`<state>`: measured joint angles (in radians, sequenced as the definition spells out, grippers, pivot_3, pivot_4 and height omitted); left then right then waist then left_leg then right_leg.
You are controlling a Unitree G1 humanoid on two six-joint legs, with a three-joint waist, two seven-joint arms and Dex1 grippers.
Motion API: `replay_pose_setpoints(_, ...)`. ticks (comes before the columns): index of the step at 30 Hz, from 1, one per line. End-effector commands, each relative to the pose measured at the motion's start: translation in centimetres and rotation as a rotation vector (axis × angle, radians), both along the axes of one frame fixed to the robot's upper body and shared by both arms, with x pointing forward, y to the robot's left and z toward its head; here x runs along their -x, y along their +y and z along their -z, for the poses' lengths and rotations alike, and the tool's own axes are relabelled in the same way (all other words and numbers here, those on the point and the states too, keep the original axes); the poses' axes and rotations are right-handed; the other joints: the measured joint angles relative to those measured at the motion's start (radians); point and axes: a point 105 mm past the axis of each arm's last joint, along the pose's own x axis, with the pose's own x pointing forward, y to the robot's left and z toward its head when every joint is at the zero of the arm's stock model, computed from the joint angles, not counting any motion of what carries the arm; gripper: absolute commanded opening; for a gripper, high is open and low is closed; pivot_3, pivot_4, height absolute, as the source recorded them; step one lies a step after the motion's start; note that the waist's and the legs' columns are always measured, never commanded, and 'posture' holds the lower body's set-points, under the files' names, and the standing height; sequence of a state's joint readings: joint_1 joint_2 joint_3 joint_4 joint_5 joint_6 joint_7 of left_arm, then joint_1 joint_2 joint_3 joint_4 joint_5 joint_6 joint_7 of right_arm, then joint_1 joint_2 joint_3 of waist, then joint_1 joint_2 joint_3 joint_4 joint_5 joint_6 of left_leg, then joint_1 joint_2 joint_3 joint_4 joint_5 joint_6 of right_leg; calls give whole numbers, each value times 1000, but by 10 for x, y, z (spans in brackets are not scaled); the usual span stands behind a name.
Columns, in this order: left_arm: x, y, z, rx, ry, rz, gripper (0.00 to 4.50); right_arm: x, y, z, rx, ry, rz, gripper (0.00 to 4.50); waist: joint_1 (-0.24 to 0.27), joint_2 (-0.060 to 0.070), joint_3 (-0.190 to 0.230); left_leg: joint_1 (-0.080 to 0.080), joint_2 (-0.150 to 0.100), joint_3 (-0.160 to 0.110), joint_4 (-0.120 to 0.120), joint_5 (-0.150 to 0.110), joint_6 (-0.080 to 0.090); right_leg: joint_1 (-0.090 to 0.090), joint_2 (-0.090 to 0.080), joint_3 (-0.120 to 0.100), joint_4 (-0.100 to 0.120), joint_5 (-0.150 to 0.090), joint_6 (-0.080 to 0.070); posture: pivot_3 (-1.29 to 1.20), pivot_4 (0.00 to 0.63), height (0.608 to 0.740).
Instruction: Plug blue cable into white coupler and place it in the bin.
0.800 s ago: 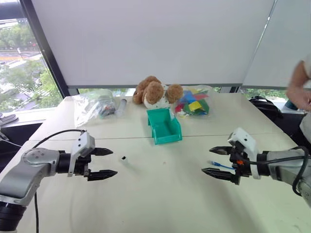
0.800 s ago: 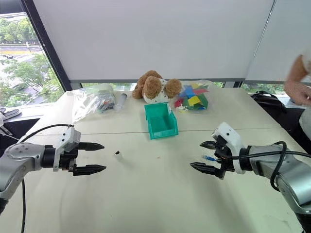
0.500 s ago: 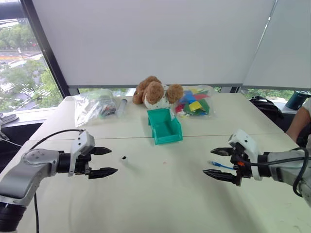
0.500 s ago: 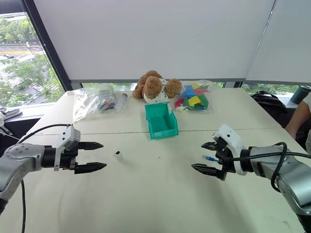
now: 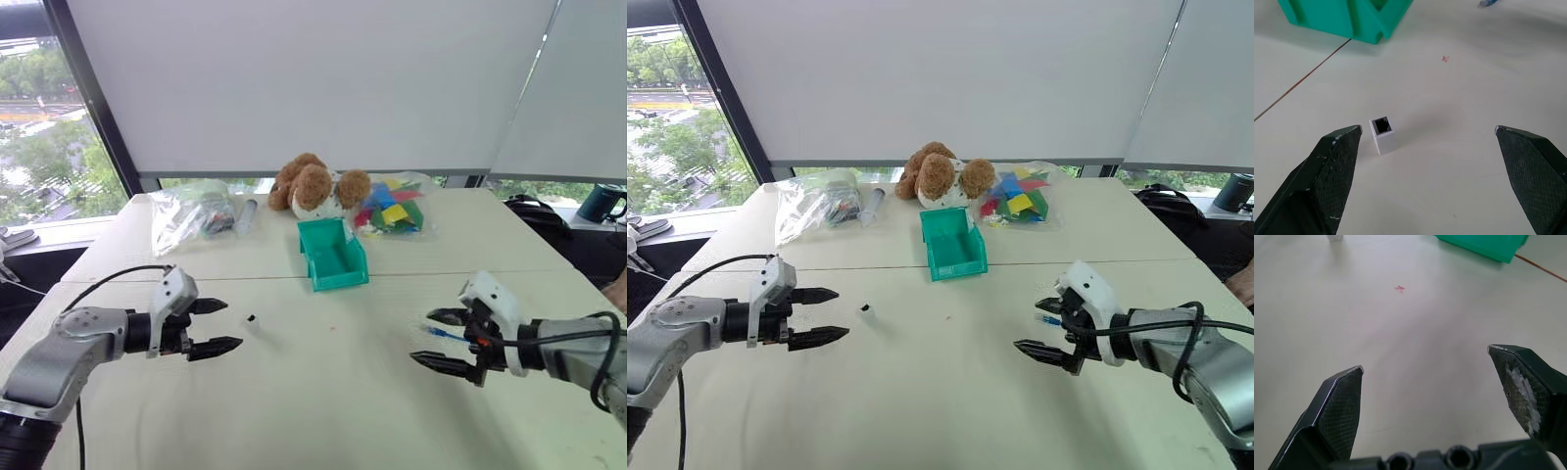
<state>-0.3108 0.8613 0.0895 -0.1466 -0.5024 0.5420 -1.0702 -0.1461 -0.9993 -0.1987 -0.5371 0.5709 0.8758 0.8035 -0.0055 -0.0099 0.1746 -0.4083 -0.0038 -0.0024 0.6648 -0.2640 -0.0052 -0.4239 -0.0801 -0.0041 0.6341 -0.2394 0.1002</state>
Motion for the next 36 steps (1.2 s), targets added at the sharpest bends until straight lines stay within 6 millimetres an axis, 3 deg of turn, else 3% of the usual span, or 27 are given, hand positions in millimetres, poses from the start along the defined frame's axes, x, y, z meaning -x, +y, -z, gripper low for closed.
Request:
replay_pose_setpoints(1,-8,-2,-8,-1,-54,-13,4500,-2,-5,-16,6,-87,32,4446,0,0,0,0,0,0,0,0,0,0,0,0,0,0,0,0,150,740)
replay_pose_setpoints(8,-12,-12,-6,12,-76,10,4500,-14,-33,-6,47,-89,132,4446,-2,0,0,0,0,0,0,0,0,0,0,0,0,0,0,0,150,740)
replay_pose_setpoints(11,-9,-30,-12,45,-77,85,4500,-25,-51,-1,19,-58,120,4446,-2,0,0,0,0,0,0,0,0,0,0,0,0,0,0,0,150,740)
replay_pose_setpoints(16,-10,-50,-19,51,-103,180,4500,-44,-91,21,110,11,99,4446,-4,0,0,1,-1,2,2,0,0,2,0,0,-1,0,0,0,150,740)
replay_pose_setpoints(20,-11,-56,-19,56,-115,194,4500,-50,-109,40,116,84,95,4446,-9,0,0,1,-1,4,1,0,1,2,1,0,-1,0,0,0,150,740)
replay_pose_setpoints(24,-10,-58,-21,62,-123,199,4500,-55,-115,55,120,122,80,4446,-10,0,0,1,-1,4,1,-1,1,2,1,0,-1,0,0,0,150,740)
replay_pose_setpoints(35,-9,-58,-20,59,-136,188,4500,-67,-106,78,72,185,43,4446,-11,0,0,3,0,3,1,-1,1,3,1,1,-1,0,0,0,150,740)
replay_pose_setpoints(36,-9,-57,-20,59,-138,185,4500,-66,-105,81,81,194,31,3918,-11,0,0,3,0,3,1,-1,1,4,1,1,-1,0,0,0,150,740)
